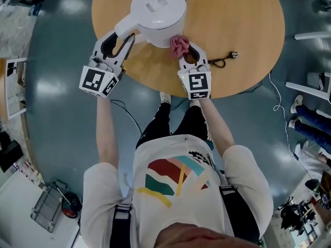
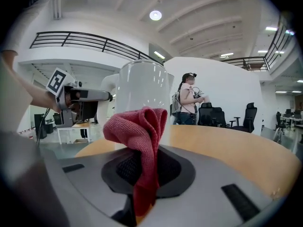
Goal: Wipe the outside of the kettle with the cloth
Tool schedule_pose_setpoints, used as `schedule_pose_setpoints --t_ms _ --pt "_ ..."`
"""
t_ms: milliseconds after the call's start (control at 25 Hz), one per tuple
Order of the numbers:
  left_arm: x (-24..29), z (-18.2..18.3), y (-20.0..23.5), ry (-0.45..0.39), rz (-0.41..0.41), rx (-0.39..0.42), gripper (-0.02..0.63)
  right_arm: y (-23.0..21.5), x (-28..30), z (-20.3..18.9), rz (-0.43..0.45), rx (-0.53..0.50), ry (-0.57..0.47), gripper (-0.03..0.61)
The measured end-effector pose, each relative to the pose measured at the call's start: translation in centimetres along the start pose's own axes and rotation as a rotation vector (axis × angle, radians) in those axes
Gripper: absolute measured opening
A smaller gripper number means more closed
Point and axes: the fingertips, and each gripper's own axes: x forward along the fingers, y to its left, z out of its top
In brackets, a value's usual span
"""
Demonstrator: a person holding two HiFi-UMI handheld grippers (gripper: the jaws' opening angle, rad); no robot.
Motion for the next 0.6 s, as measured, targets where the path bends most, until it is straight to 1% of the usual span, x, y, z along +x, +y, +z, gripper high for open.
schedule_pose_setpoints --t_ms 120,240,400,520,600 --pt "0.3 0.1 0.3 0.002 -0.026 -0.004 0.198 -1.3 0.6 0.3 -0.015 -0.002 0.006 0.048" --pt "1.0 0.5 0.9 0.012 -0.054 -0.005 0.195 -3.2 1.6 0.8 -0.034 0.018 0.020 0.048" --pt "1.7 0.8 2.5 0.023 -0.096 -0.007 0.193 -4.8 4.0 1.5 -0.018 0.024 0.047 0.048" --pt "2.5 1.0 3.8 0.025 -0.122 -0.010 0.192 -6.0 6.1 2.1 -0.027 0.040 0.070 0.048" --pt "2.6 0.8 4.0 0.026 -0.135 -0.010 0.192 -6.7 6.9 2.1 -0.027 0.031 0.084 0.048"
